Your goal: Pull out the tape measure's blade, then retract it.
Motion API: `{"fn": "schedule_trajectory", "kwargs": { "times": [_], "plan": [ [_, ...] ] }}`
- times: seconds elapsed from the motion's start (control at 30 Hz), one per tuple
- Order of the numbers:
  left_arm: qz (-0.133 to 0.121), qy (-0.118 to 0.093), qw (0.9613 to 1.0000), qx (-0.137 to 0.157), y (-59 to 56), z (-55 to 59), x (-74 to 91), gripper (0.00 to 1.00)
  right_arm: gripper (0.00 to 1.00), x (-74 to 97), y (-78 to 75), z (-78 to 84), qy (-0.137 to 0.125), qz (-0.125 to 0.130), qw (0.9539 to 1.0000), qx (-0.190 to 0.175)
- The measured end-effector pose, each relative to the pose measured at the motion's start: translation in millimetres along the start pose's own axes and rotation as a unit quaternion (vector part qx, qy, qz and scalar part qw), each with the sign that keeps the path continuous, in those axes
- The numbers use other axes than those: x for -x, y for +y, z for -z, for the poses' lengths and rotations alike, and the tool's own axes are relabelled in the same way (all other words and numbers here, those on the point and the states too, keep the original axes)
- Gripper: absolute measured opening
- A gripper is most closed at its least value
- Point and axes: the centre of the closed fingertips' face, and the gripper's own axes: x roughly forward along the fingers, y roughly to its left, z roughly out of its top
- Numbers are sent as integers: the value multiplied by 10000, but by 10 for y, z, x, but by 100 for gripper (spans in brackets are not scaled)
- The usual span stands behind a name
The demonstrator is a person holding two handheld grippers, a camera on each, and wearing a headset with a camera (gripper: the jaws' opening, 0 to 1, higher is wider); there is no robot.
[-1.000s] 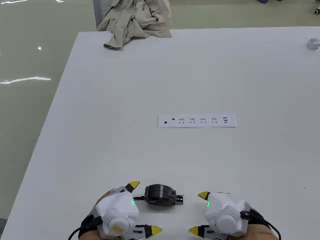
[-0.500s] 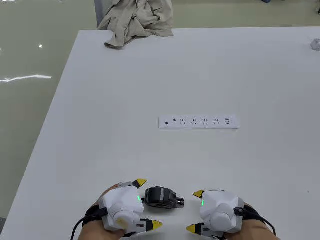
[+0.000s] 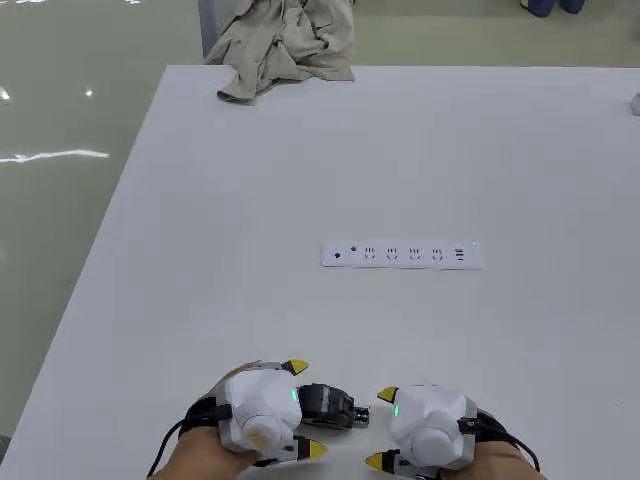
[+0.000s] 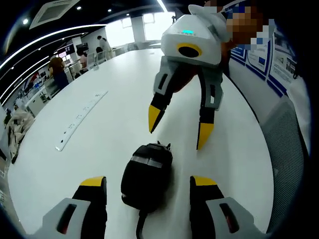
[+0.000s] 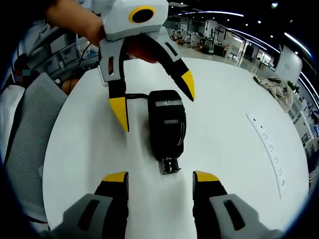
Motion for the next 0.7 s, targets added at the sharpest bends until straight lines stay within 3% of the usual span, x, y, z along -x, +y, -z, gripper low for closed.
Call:
{"fn": "schedule_trajectory", "kwargs": {
  "times": [0.1,0.4,0.7],
  "plan": [
    [116,23,9999,-90,-13,-14,-20,60,51,-22,-19,-5,0,-14,10000,20],
    [363,133,9987,-337,-27,-47,-105,58,47,-103,-88,10,43,-53,10000,45],
    [467,231,9975,-487,6,-33,-157,54,43,-157,-120,50,87,-113,9999,-9]
  ]
}}
